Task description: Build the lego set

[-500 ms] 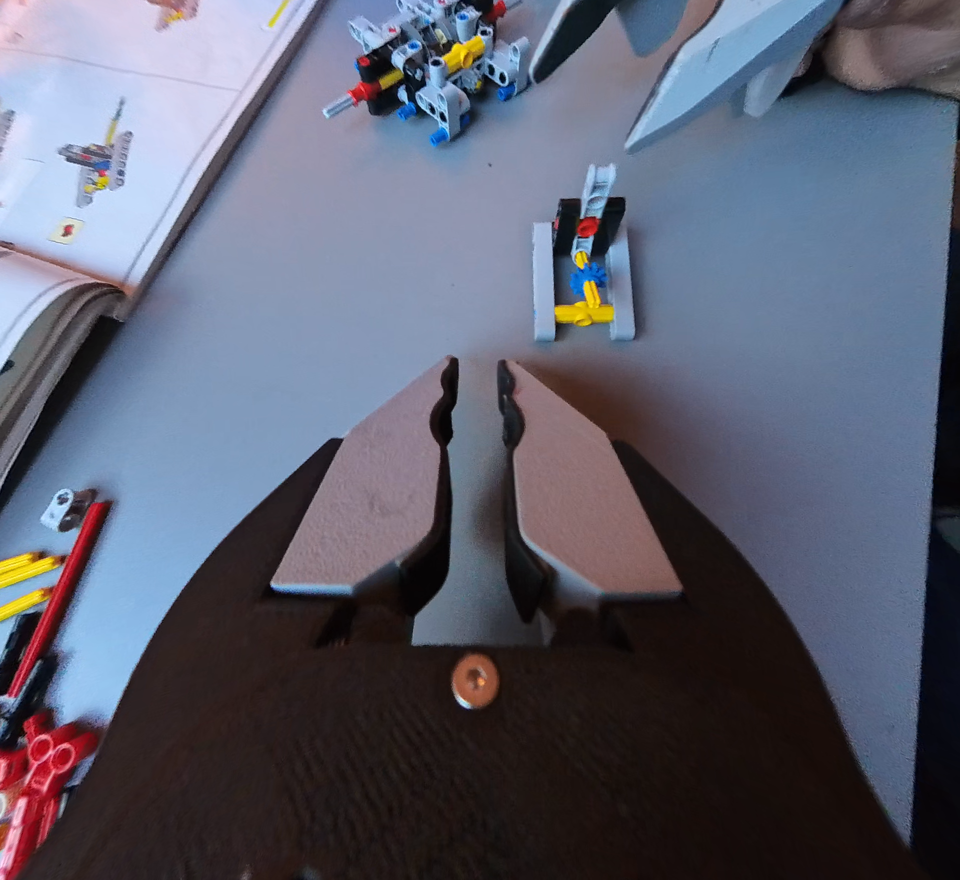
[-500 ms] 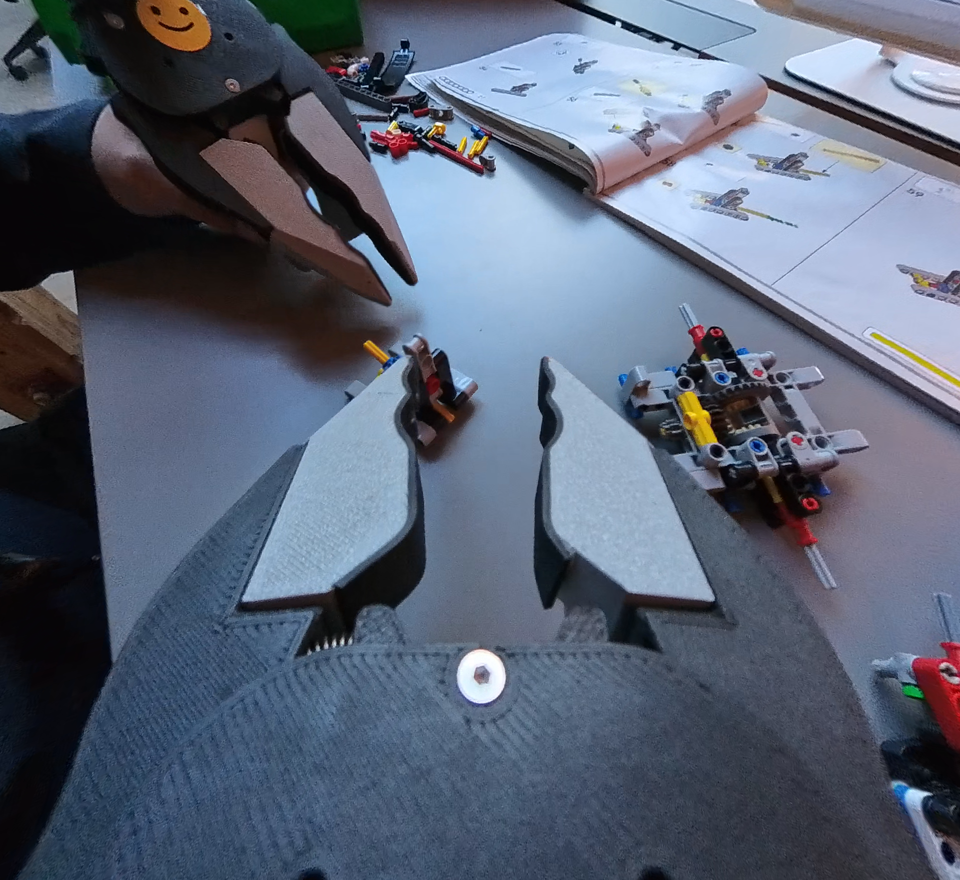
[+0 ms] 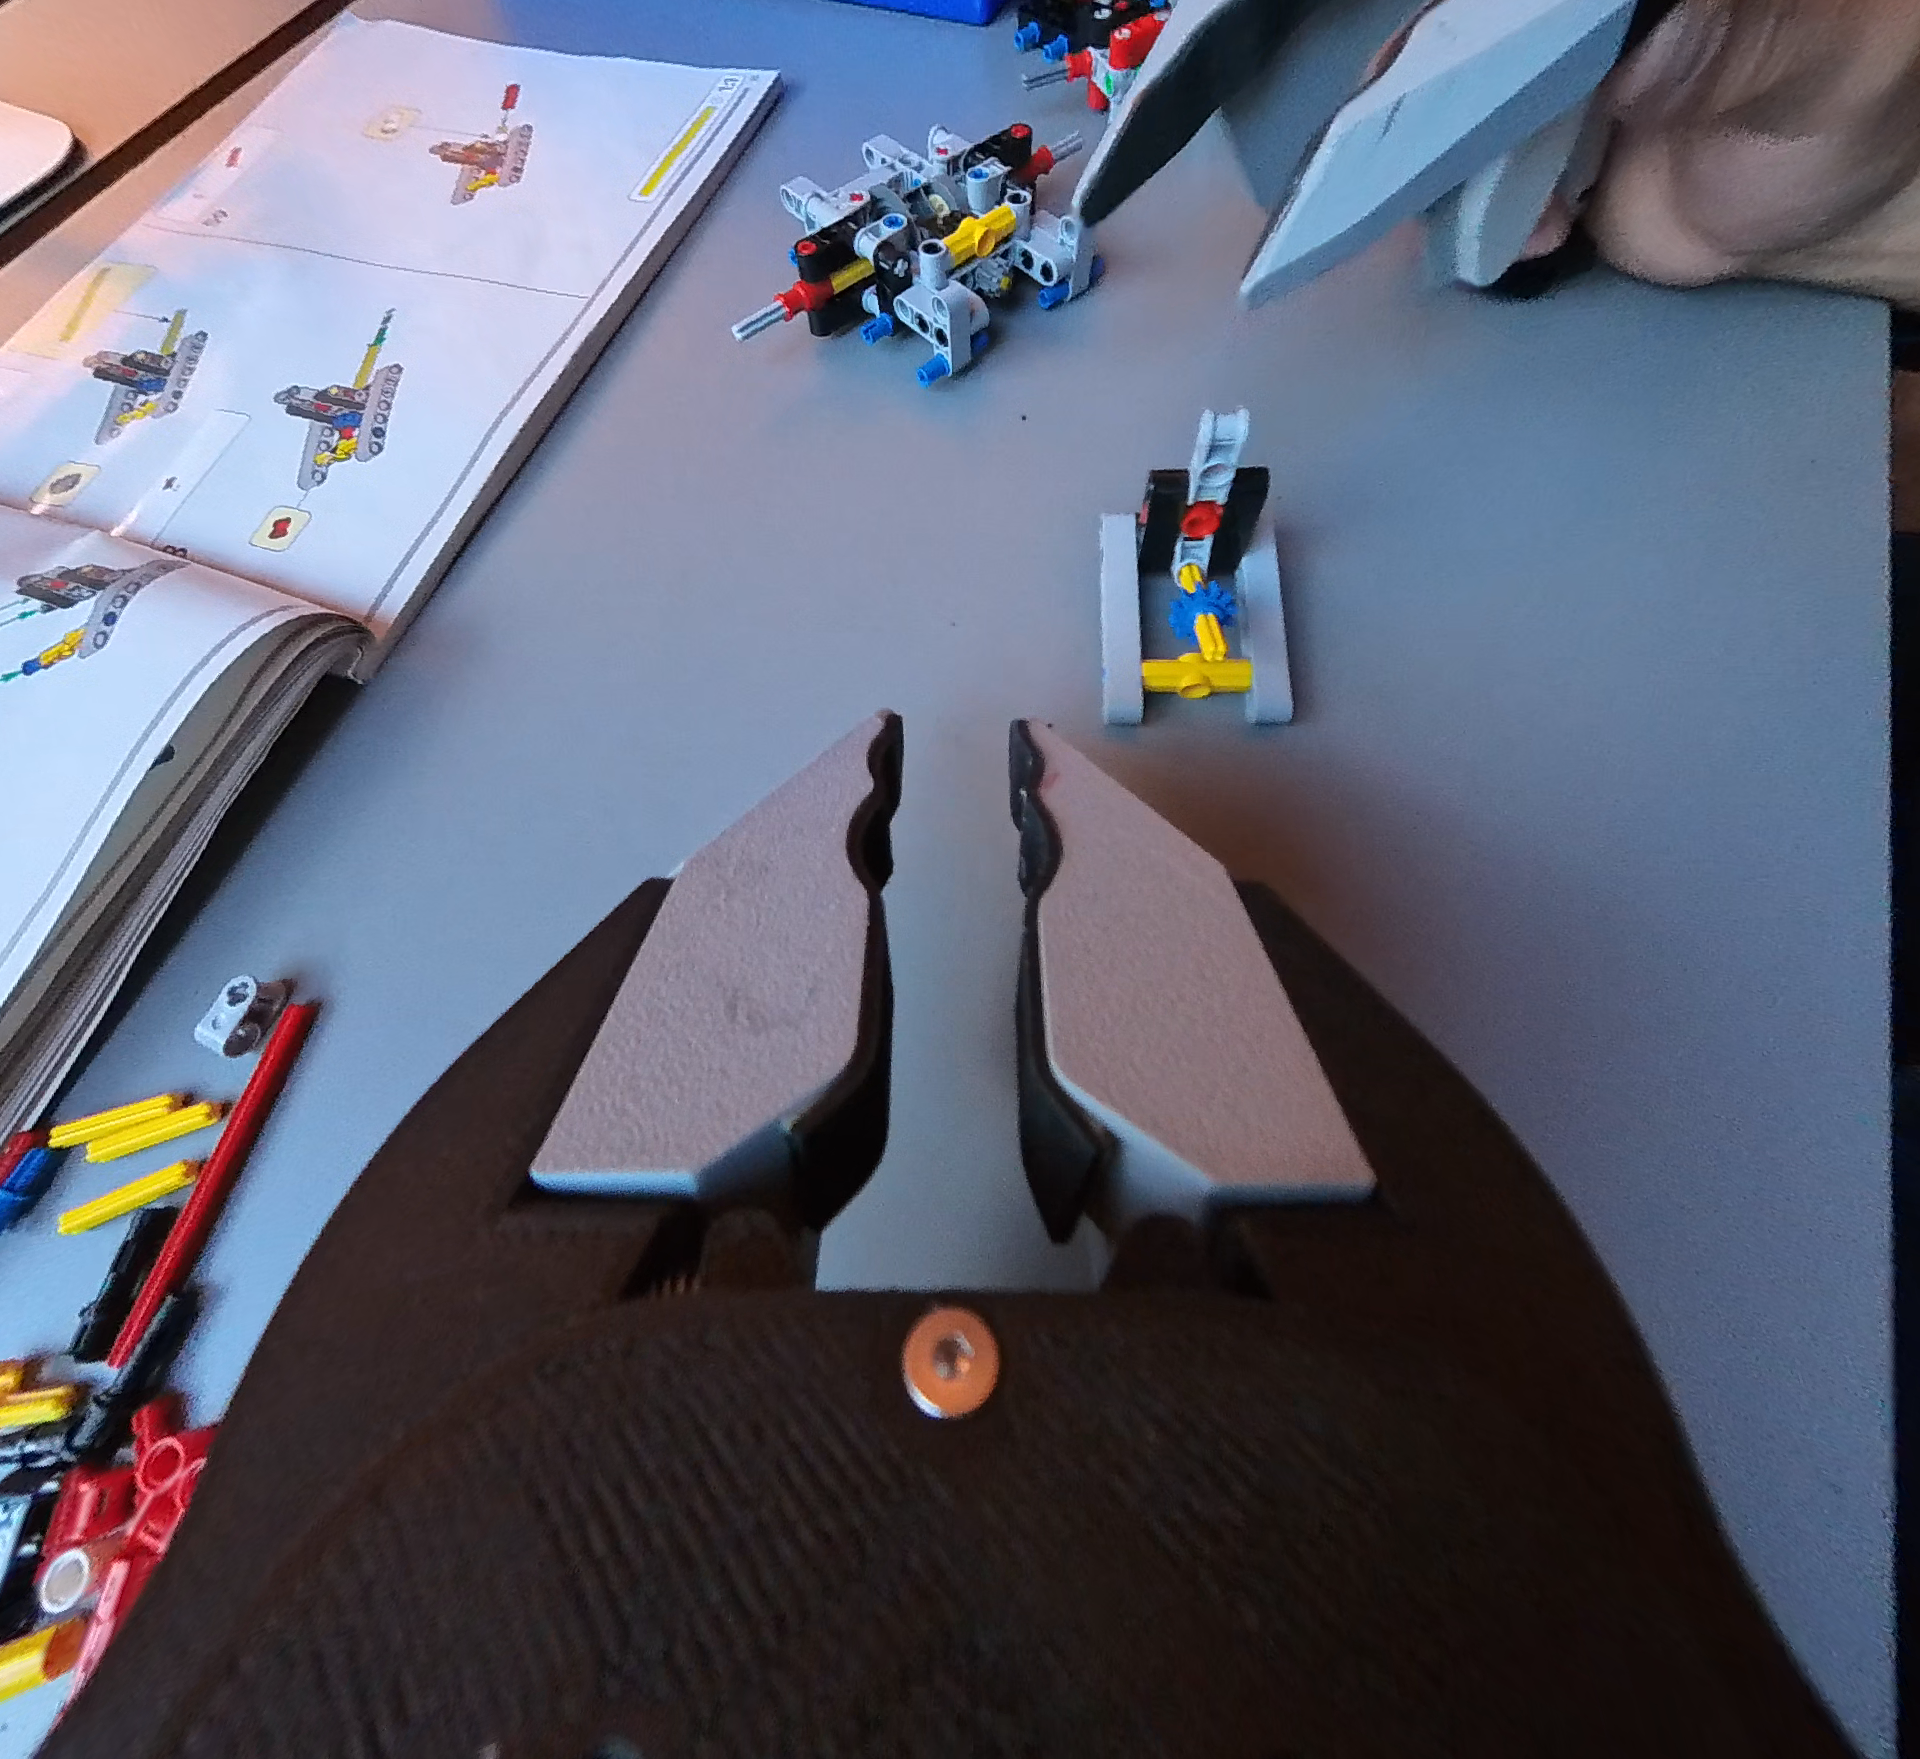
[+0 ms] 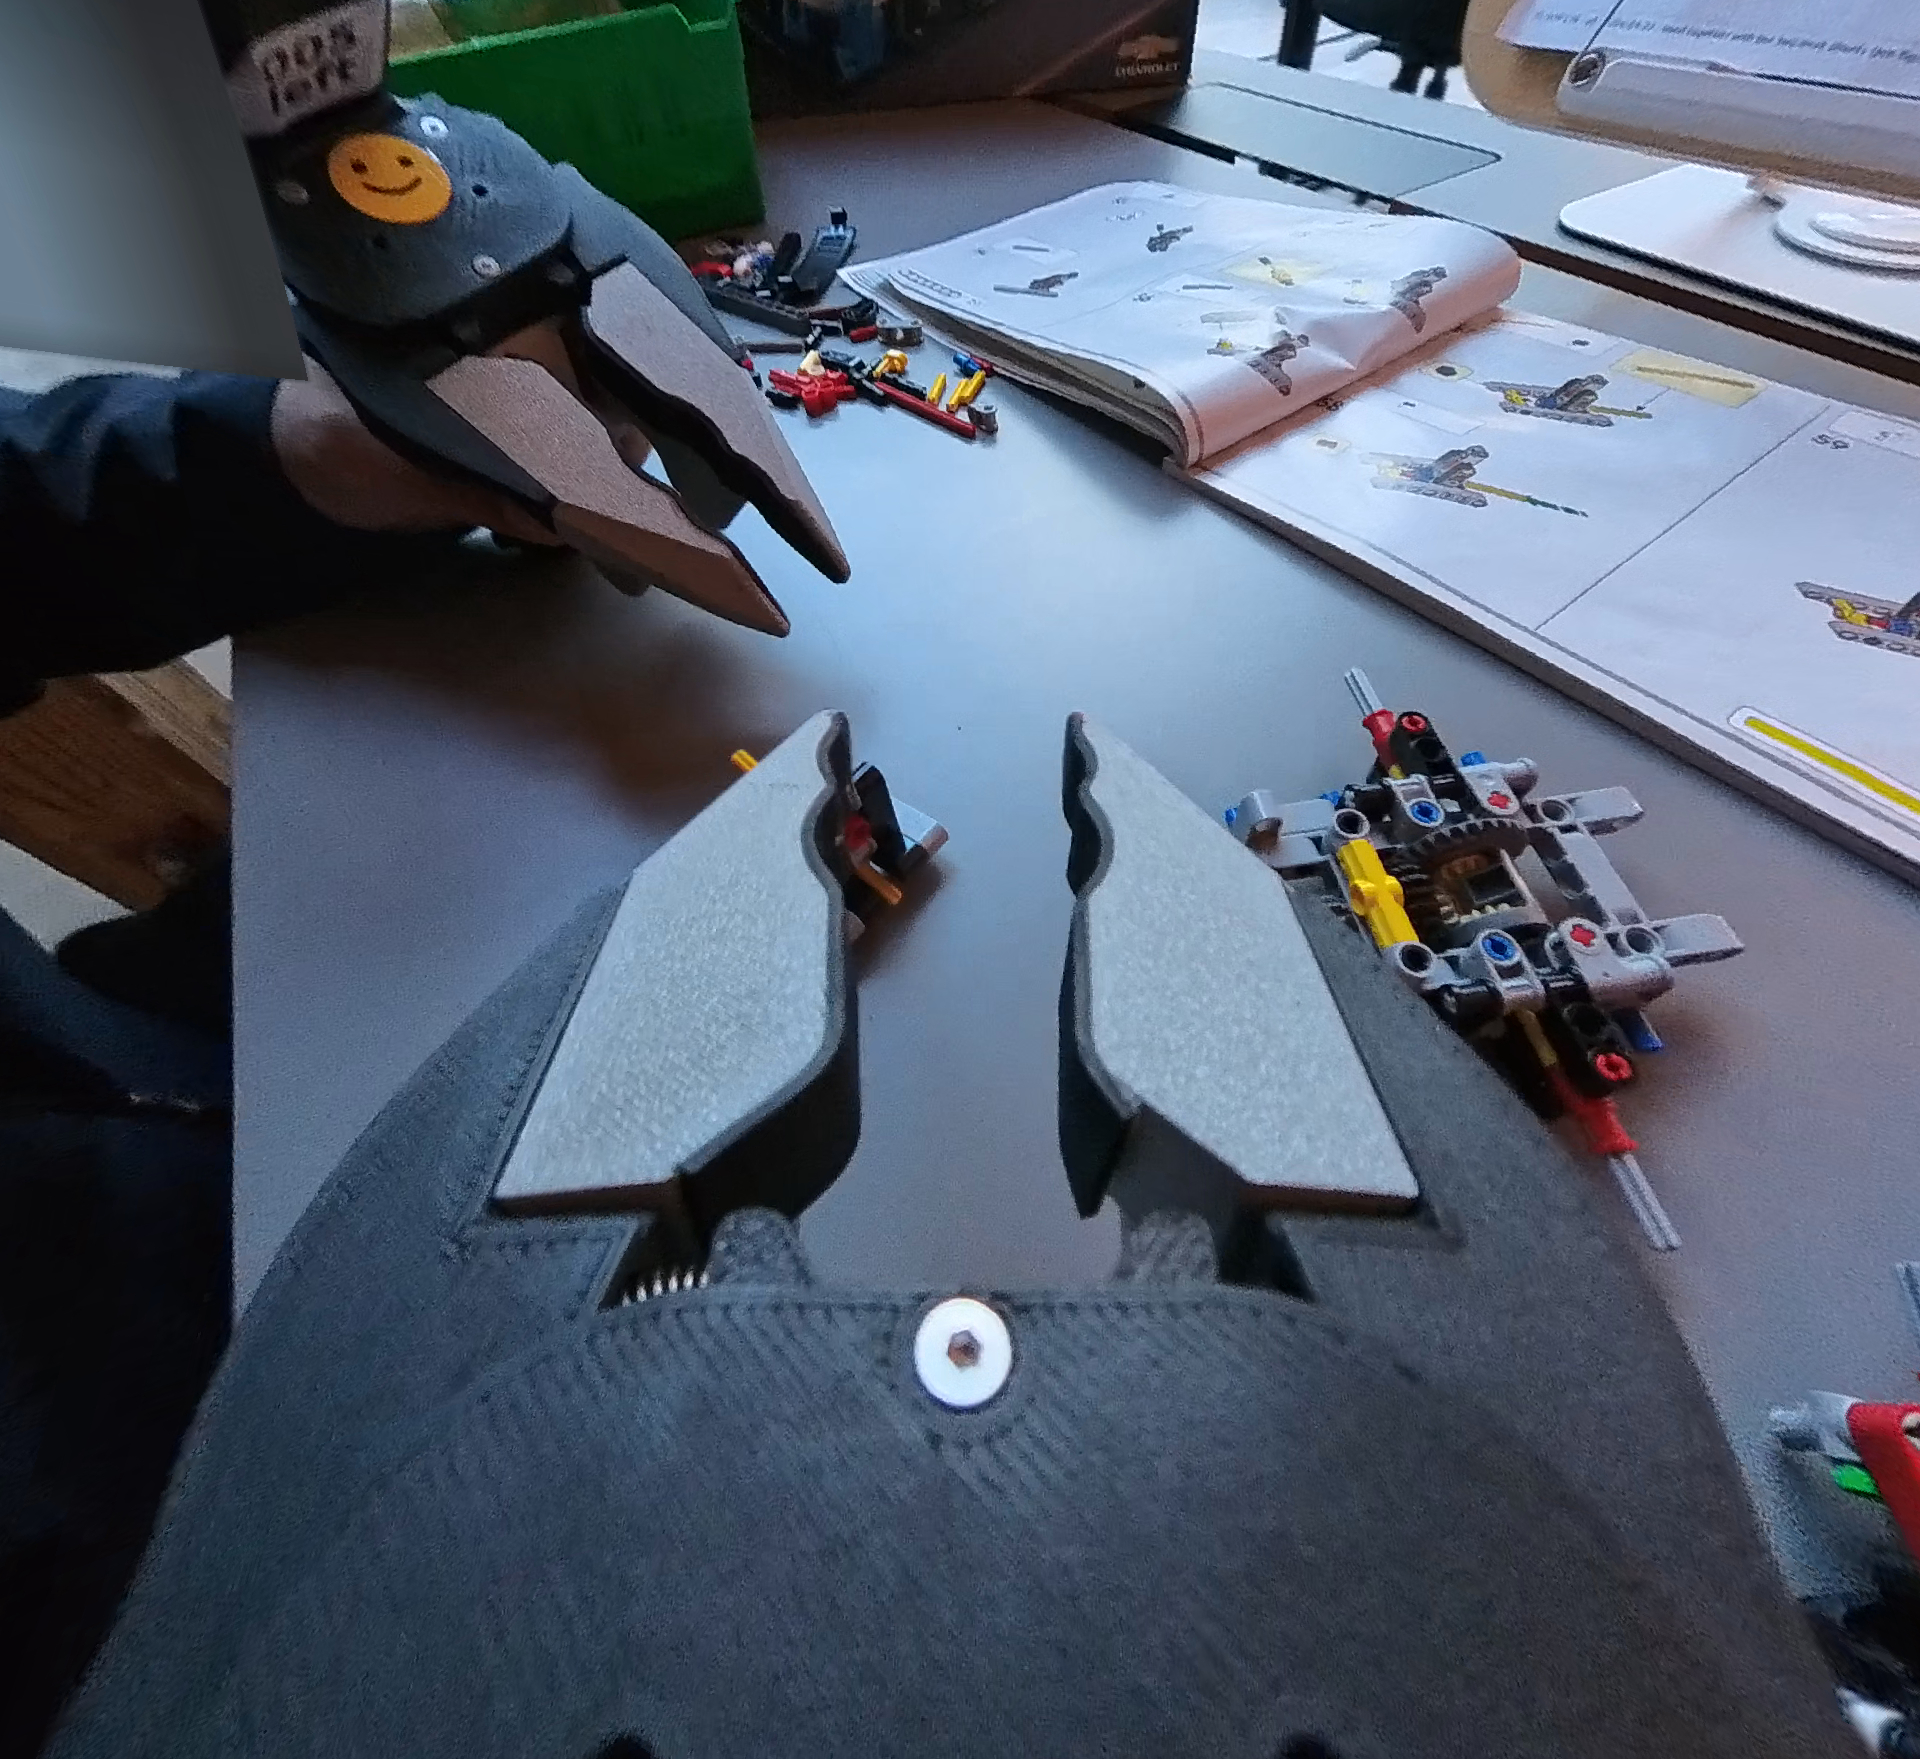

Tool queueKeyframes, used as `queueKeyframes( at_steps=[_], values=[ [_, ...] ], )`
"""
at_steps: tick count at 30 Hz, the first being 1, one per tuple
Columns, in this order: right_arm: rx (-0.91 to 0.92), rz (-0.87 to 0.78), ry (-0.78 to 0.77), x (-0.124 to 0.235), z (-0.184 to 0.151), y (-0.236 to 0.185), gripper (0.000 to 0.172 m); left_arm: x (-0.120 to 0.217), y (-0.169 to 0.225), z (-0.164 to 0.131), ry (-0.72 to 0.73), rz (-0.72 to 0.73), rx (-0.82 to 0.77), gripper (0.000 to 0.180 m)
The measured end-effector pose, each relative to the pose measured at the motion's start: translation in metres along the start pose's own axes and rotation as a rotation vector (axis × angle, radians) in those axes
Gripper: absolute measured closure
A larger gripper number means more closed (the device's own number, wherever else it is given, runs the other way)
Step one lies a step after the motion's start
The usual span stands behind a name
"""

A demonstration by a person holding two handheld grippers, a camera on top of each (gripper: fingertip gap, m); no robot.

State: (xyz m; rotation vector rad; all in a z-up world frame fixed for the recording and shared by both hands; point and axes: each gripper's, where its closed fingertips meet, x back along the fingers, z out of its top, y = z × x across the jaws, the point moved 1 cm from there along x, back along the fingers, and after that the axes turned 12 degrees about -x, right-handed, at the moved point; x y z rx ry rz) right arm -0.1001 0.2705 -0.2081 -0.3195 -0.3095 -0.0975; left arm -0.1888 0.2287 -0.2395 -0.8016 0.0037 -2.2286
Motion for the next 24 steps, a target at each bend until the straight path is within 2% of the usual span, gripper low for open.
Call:
queueKeyframes(
  at_steps=[7, 24],
  values=[
    [-0.056, 0.084, 0.056, 0.007, 0.007, -0.006, 0.133, 0.001, -0.006, 0.002, 0.020, 0.019, 0.004, 0.164],
    [-0.074, 0.118, 0.065, 0.009, 0.008, -0.009, 0.134, -0.001, -0.011, -0.001, 0.002, 0.018, 0.009, 0.162]
  ],
)
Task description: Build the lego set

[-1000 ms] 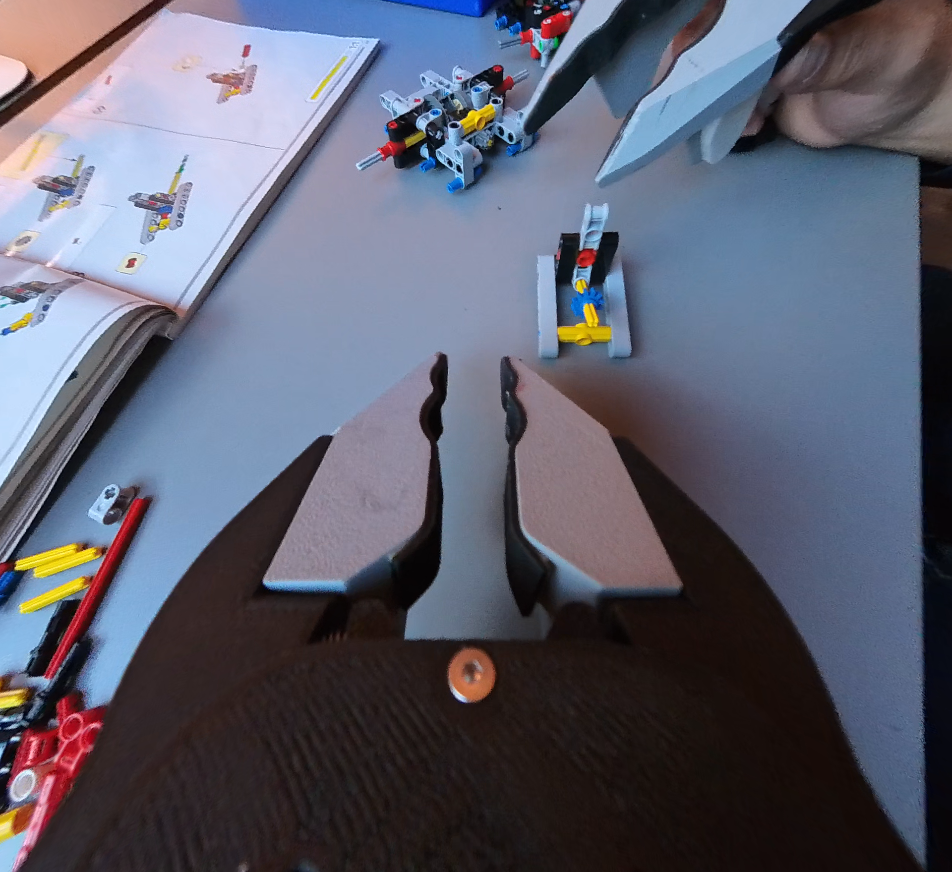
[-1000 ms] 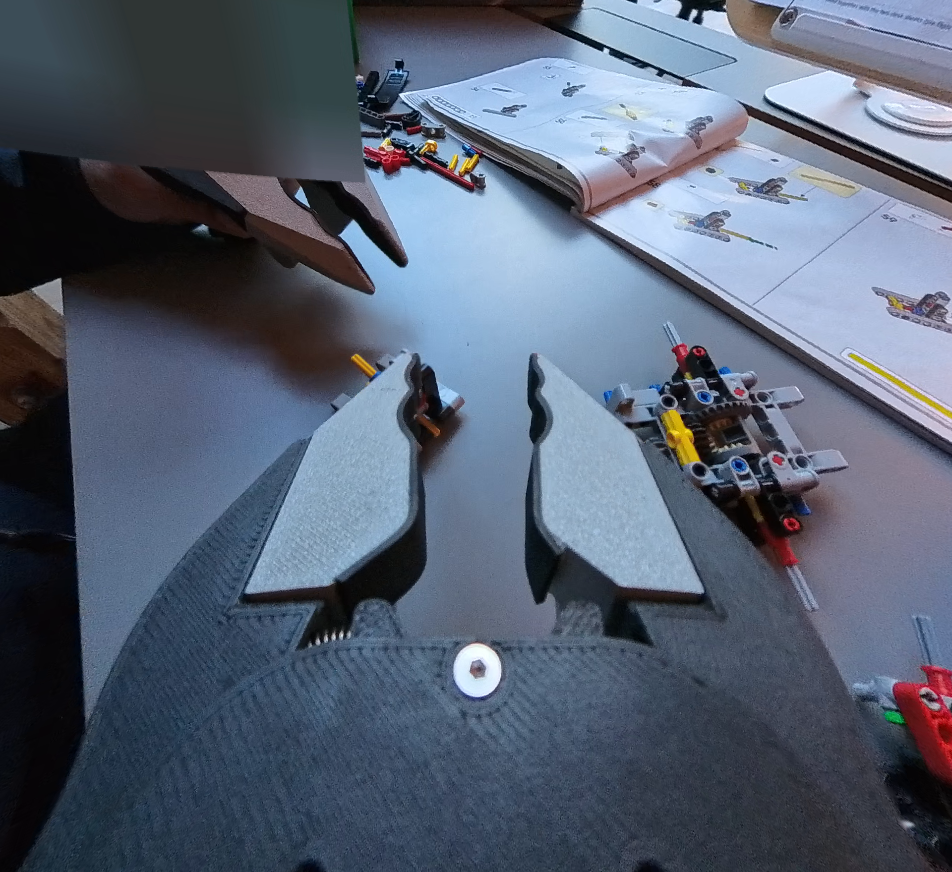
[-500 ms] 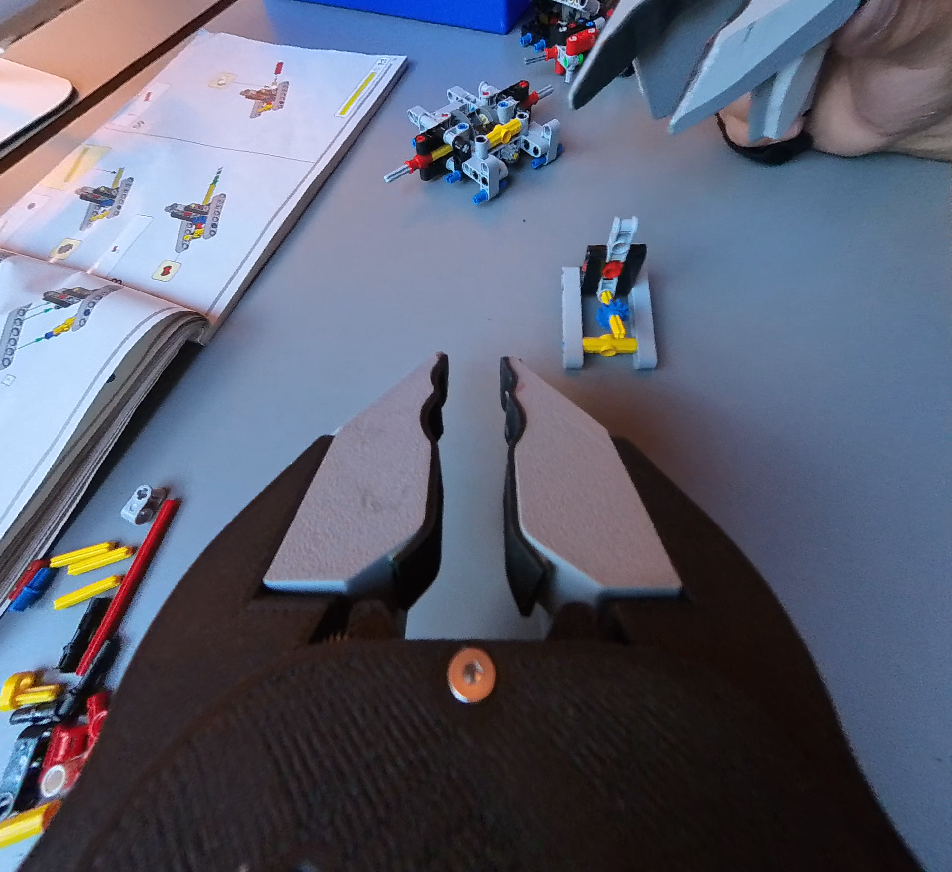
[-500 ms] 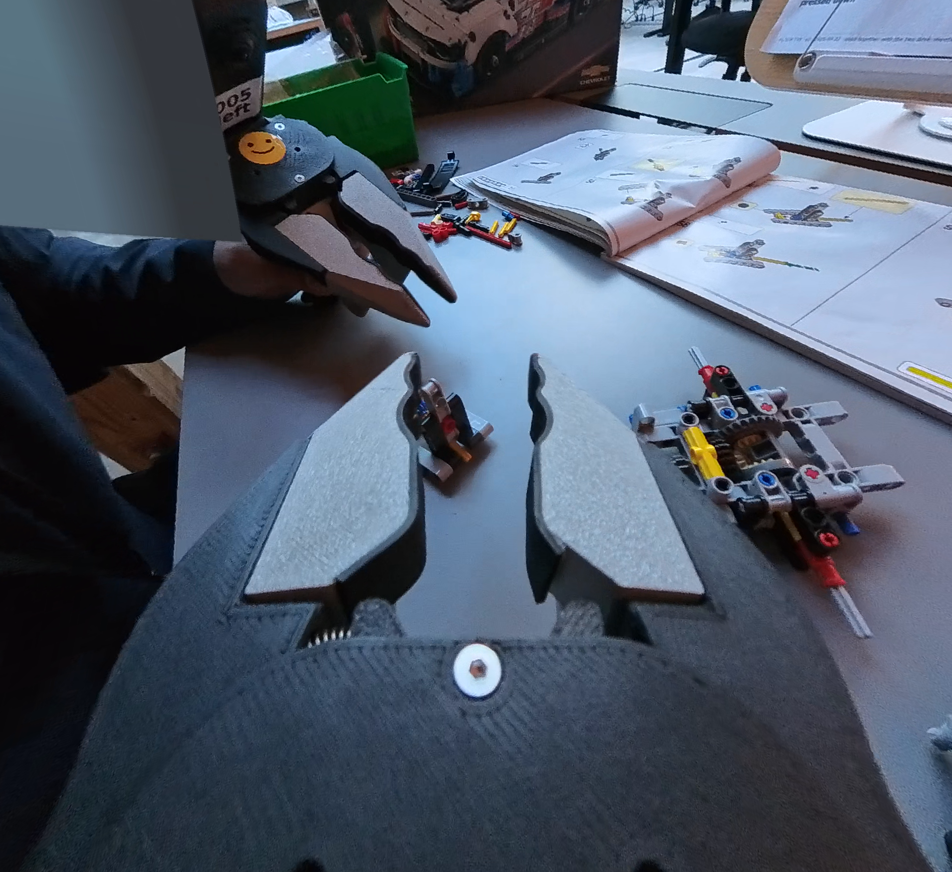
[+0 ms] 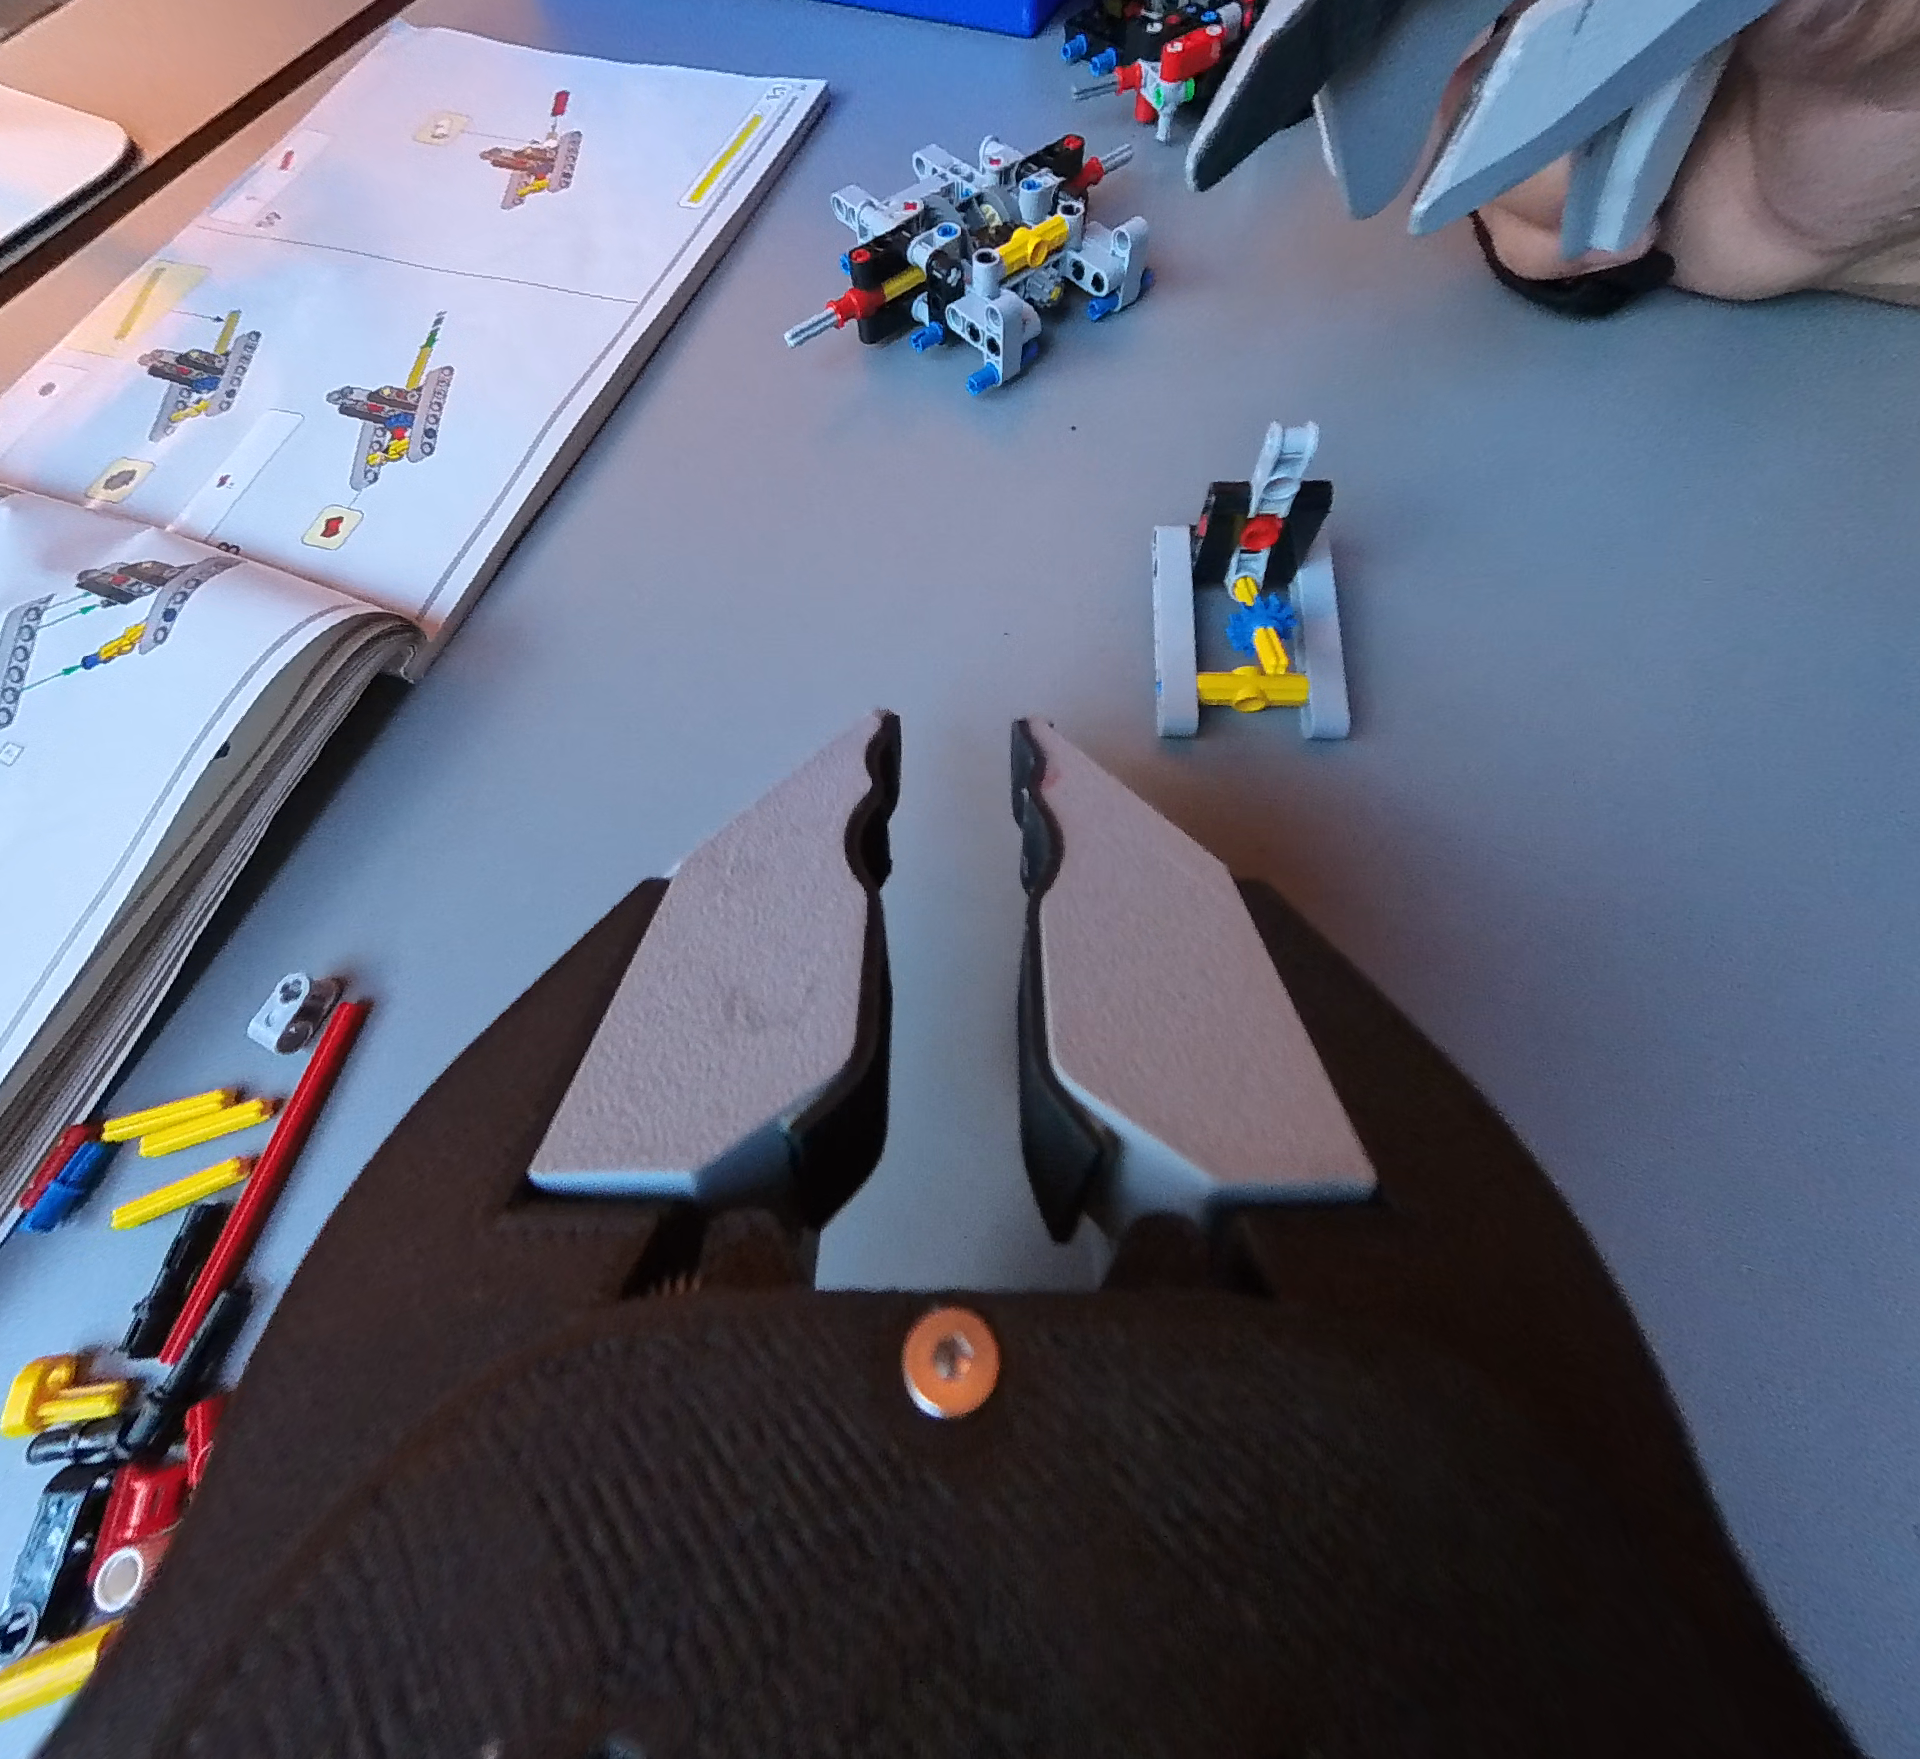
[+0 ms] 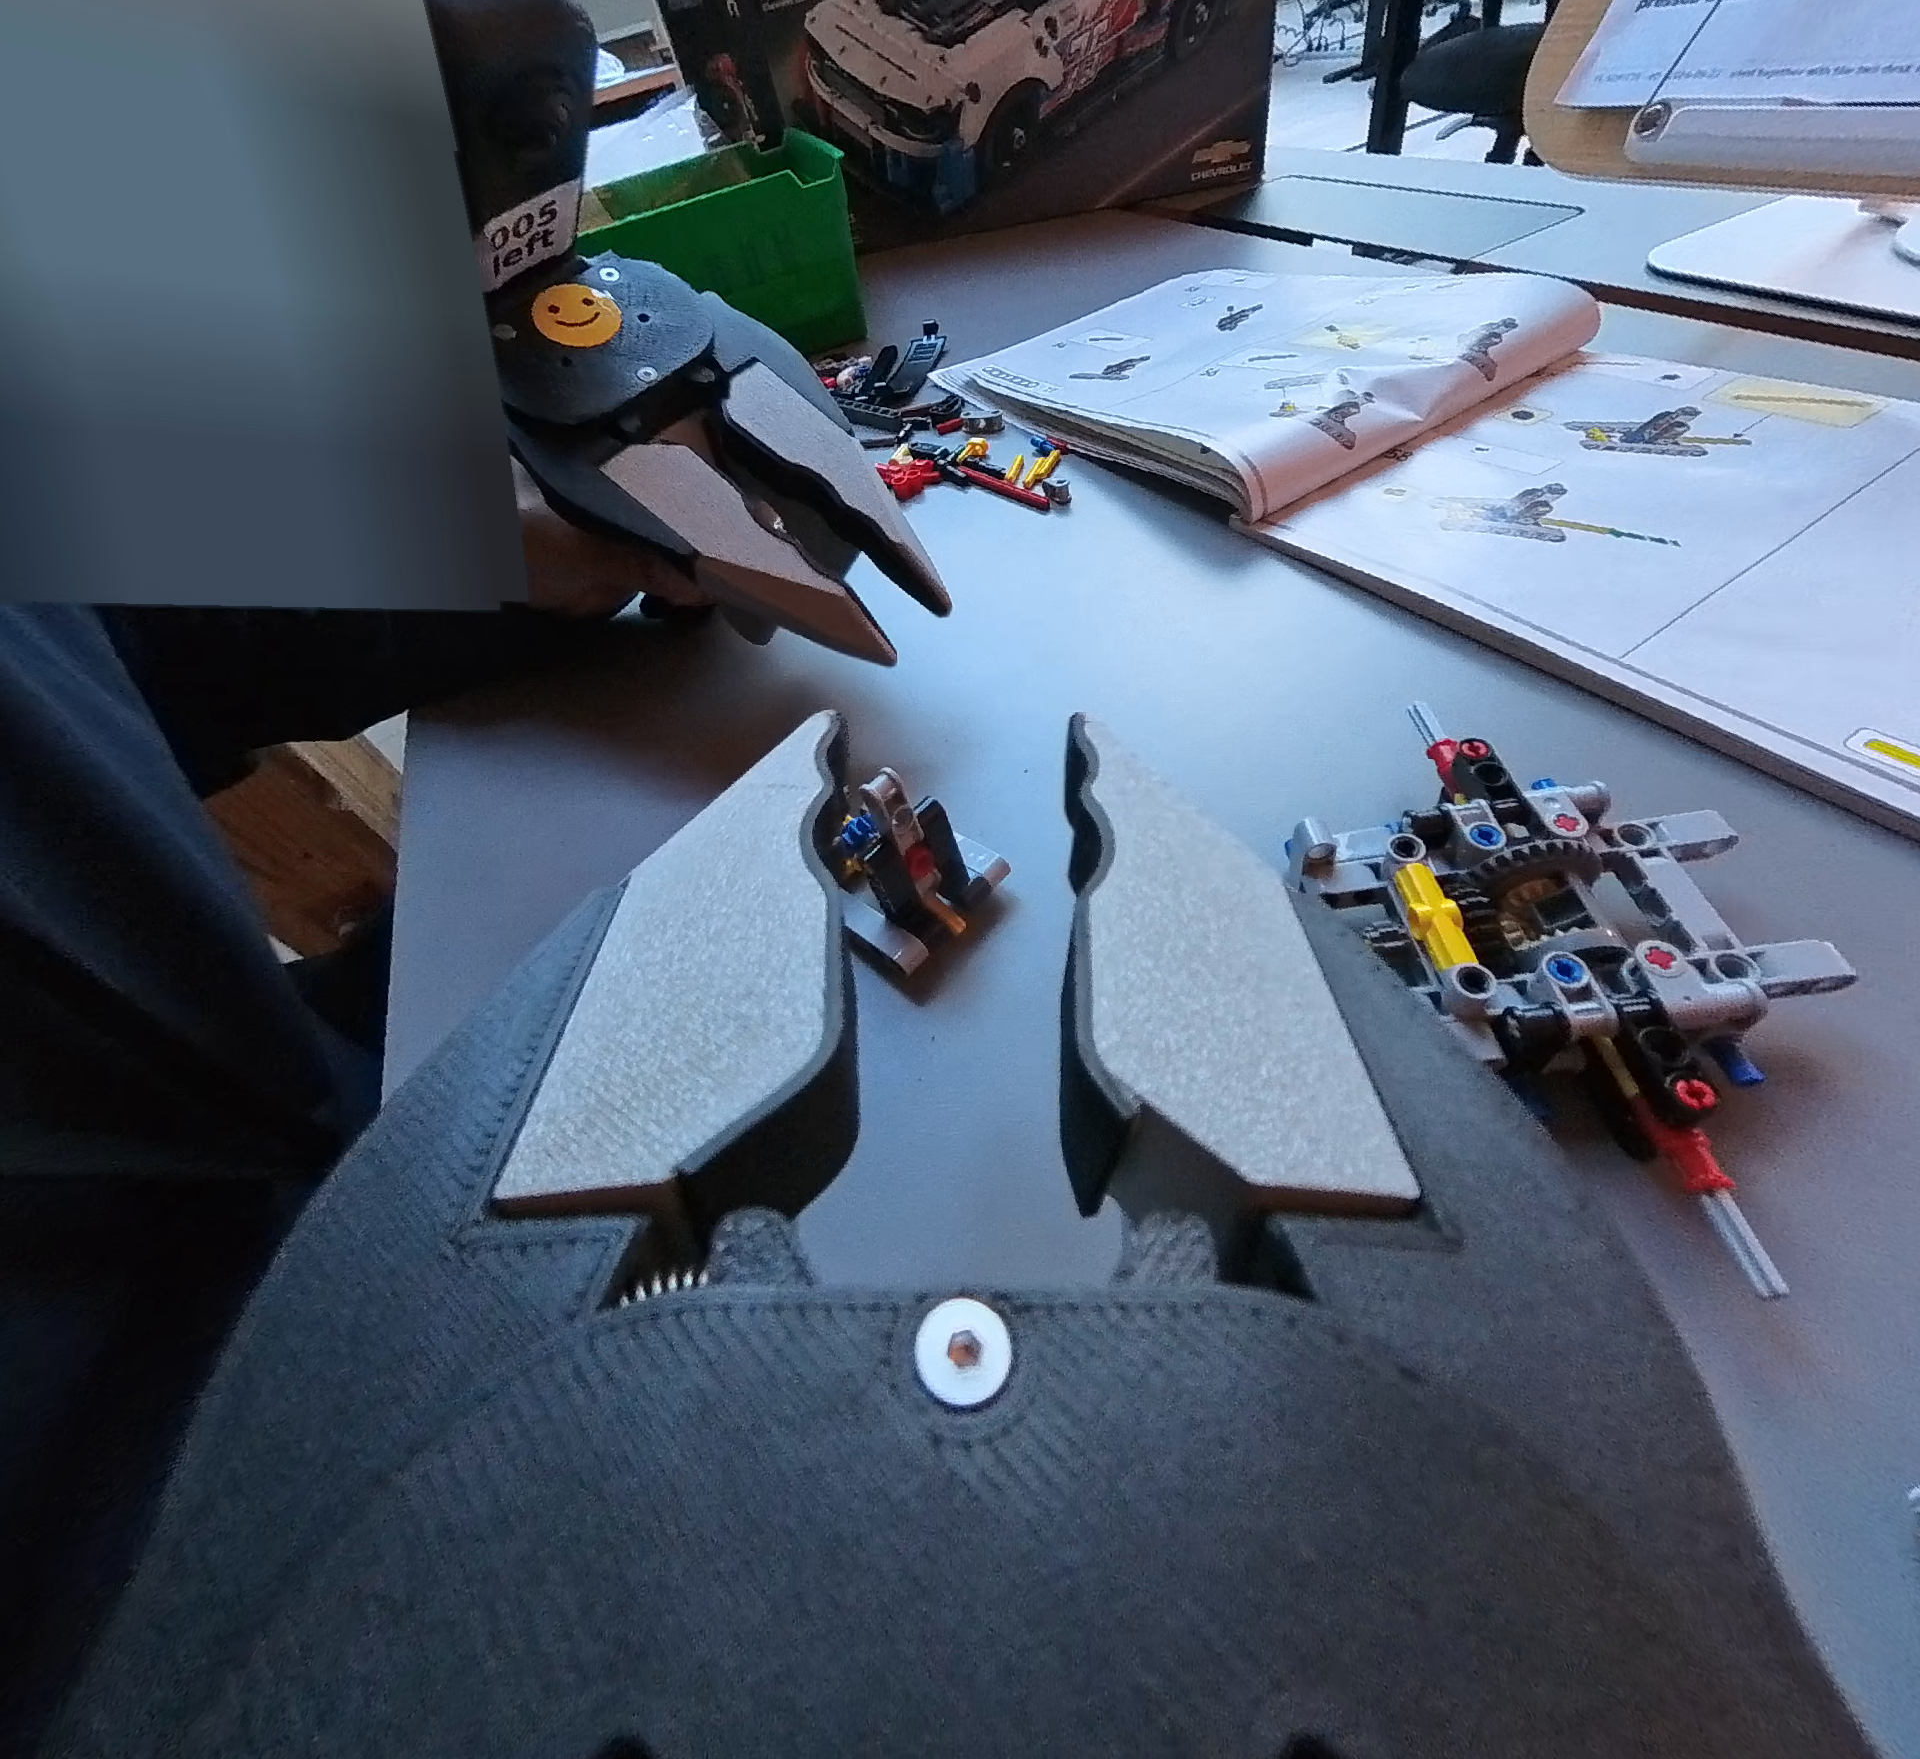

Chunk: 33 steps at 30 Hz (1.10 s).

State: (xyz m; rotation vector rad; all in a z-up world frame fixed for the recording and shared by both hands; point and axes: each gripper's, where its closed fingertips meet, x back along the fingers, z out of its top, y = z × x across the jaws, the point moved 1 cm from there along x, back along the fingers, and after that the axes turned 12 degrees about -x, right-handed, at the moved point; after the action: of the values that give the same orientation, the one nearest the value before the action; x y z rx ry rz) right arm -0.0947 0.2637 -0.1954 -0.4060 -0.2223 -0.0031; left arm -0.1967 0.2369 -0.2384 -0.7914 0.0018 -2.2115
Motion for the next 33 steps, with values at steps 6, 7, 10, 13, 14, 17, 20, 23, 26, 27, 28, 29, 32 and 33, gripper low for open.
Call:
queueKeyframes(
  at_steps=[6, 7, 10, 13, 14, 17, 20, 23, 26, 27, 28, 29, 32, 33],
  values=[
    [0.038, -0.040, -0.017, -0.003, -0.003, 0.001, 0.133, -0.007, 0.010, 0.005, -0.001, -0.063, 0.016, 0.159],
    [0.041, -0.048, -0.018, -0.003, -0.003, 0.001, 0.132, -0.007, 0.013, 0.008, 0.011, -0.076, 0.019, 0.159],
    [0.041, -0.102, -0.013, 0.000, -0.003, 0.007, 0.130, -0.010, 0.020, 0.010, 0.008, -0.107, 0.007, 0.157],
    [0.007, -0.195, -0.045, 0.005, -0.012, 0.012, 0.123, -0.011, 0.025, 0.010, 0.000, -0.127, 0.007, 0.155],
    [-0.004, -0.216, -0.053, 0.007, -0.015, 0.010, 0.122, -0.011, 0.026, 0.011, 0.005, -0.130, 0.002, 0.155],
    [-0.049, -0.243, -0.119, 0.007, -0.033, -0.002, 0.122, -0.015, 0.036, 0.011, -0.013, -0.191, -0.014, 0.155],
    [-0.078, -0.260, -0.187, 0.003, -0.049, -0.015, 0.124, -0.021, 0.043, 0.003, -0.079, -0.237, -0.025, 0.157],
    [-0.088, -0.269, -0.214, -0.005, -0.054, -0.020, 0.123, -0.023, 0.053, 0.004, -0.091, -0.277, -0.048, 0.164],
    [-0.130, -0.263, -0.250, -0.015, -0.058, -0.018, 0.120, -0.025, 0.073, 0.004, -0.120, -0.349, -0.065, 0.169],
    [-0.147, -0.267, -0.267, -0.018, -0.059, -0.016, 0.120, -0.024, 0.081, 0.007, -0.112, -0.374, -0.072, 0.176],
    [-0.160, -0.272, -0.284, -0.020, -0.061, -0.014, 0.120, -0.023, 0.090, 0.009, -0.107, -0.408, -0.074, 0.180],
    [-0.163, -0.270, -0.297, -0.020, -0.063, -0.013, 0.120, -0.021, 0.098, 0.009, -0.109, -0.436, -0.075, 0.180],
    [-0.099, -0.245, -0.306, -0.016, -0.063, -0.017, 0.120, -0.016, 0.102, 0.008, -0.113, -0.441, -0.092, 0.179],
    [-0.065, -0.237, -0.306, -0.013, -0.063, -0.020, 0.121, -0.014, 0.097, 0.007, -0.113, -0.423, -0.094, 0.178]
  ],
)
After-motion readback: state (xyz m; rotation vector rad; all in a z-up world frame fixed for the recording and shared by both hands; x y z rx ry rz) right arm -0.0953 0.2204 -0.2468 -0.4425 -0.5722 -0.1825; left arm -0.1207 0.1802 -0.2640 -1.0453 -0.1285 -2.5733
